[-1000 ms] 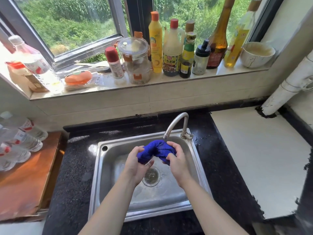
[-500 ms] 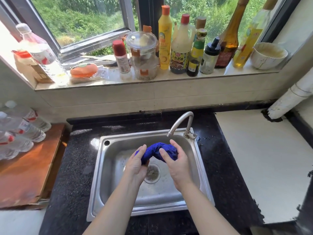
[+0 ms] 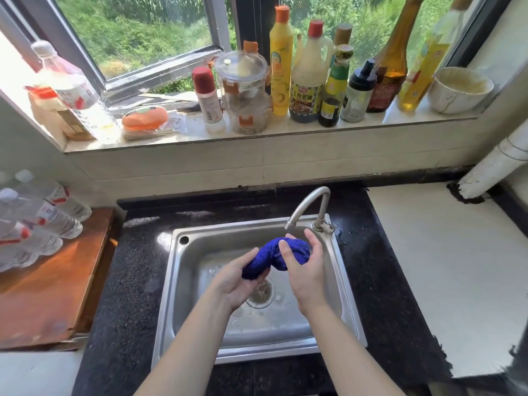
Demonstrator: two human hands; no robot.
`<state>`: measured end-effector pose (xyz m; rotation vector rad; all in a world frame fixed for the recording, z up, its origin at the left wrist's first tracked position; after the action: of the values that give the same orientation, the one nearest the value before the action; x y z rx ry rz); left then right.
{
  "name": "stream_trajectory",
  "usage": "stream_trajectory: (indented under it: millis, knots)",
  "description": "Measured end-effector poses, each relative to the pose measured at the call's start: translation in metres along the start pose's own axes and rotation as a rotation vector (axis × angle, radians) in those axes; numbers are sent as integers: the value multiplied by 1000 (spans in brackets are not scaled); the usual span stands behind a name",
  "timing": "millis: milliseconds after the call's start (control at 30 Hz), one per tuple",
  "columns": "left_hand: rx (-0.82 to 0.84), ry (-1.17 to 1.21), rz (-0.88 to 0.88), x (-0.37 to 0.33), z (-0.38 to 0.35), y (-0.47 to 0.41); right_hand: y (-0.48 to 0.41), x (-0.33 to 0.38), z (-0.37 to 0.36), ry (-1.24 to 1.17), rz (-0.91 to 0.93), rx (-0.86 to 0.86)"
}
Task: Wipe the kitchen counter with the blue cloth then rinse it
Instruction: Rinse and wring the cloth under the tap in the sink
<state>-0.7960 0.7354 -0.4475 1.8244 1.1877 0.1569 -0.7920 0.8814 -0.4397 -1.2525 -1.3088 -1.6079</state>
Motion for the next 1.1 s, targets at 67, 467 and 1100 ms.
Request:
stream_trajectory:
  millis: [67,467,1100]
  knots:
    - [-22,98,-47,-1,-3,1,-3,1,0,-84,-45,0]
    - [-59,3,-276,4,1,-5,-9,-13,-11,106,35,16]
    - [-390,-427,-768,-9,-9,3,-7,-21,-35,301,-224,-45]
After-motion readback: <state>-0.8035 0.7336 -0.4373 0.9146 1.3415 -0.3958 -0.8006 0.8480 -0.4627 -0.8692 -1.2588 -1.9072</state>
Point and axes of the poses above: each hand's wrist, its own y-axis away from the middle knuckle, its own z-axis out of the back of the hand, x = y × z, the point moved 4 cm from there along -y, towards the middle knuckle, and after that the axes turned 11 degrees about y, right-handed, at the moved point
